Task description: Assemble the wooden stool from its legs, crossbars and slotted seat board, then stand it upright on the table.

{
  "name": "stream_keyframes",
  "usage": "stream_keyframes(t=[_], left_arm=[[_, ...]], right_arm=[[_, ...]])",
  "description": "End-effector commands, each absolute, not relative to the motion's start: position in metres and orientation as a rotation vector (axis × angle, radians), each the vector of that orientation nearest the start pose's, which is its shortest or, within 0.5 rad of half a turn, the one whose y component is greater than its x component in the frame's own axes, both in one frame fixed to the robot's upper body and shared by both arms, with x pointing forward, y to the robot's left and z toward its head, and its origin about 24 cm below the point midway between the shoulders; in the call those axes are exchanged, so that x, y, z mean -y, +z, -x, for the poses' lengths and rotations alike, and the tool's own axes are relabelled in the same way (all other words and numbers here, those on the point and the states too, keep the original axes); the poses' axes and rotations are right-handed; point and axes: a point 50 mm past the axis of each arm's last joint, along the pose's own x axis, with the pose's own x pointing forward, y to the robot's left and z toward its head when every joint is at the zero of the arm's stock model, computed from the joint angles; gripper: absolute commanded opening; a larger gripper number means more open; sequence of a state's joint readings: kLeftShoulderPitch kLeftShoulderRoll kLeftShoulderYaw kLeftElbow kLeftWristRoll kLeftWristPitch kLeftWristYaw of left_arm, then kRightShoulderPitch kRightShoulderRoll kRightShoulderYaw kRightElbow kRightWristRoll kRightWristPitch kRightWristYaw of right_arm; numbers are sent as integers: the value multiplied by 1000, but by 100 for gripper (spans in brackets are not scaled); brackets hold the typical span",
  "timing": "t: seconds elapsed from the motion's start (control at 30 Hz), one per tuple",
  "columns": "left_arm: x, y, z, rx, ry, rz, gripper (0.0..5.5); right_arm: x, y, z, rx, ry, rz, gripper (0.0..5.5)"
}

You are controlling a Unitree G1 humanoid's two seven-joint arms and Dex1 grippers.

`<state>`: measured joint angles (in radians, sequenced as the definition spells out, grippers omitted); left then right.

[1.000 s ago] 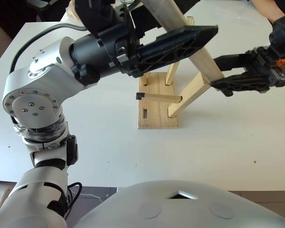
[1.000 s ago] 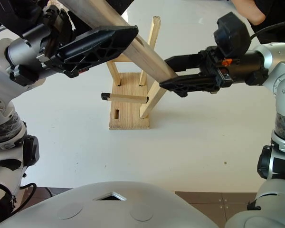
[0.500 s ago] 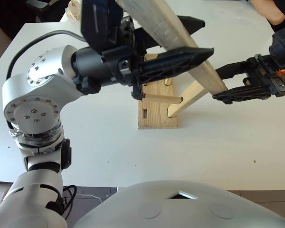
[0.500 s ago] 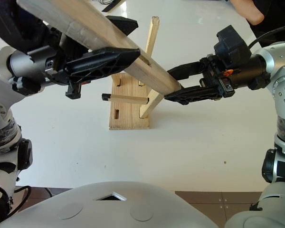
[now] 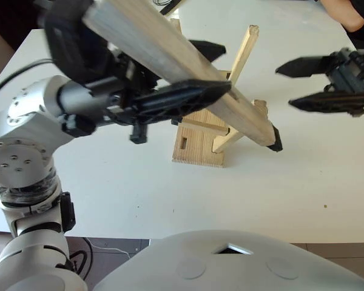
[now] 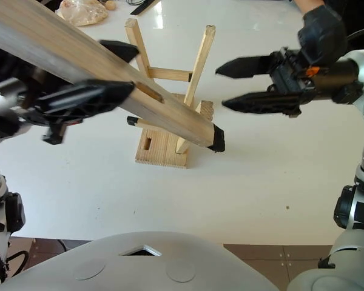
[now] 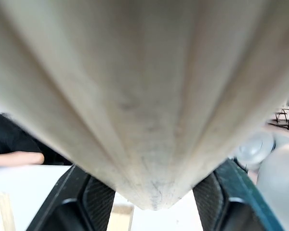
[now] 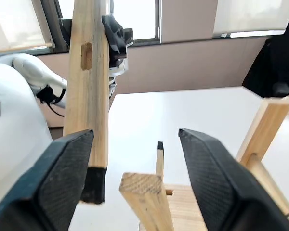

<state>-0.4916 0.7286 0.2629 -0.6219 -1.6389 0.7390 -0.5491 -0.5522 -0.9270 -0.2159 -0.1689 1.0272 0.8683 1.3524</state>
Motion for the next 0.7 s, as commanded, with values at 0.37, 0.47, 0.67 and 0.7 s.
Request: stream_keyframes(t=[0.37, 0.47, 0.67, 0.7], left_arm=[[-245, 321, -220, 258, -1103, -90, 204], [-265, 283, -239, 171, -1018, -98, 204], [-253, 192, -240, -13, -1082, -63, 204], [-246, 186, -234, -19, -1134, -7, 204]], right_arm=[[249, 221, -235, -49, 1260, -101, 322], [249, 208, -232, -72, 1223, -69, 322], [245, 178, -228, -181, 1221, 66, 322], [243, 176, -226, -195, 1242, 81, 322]])
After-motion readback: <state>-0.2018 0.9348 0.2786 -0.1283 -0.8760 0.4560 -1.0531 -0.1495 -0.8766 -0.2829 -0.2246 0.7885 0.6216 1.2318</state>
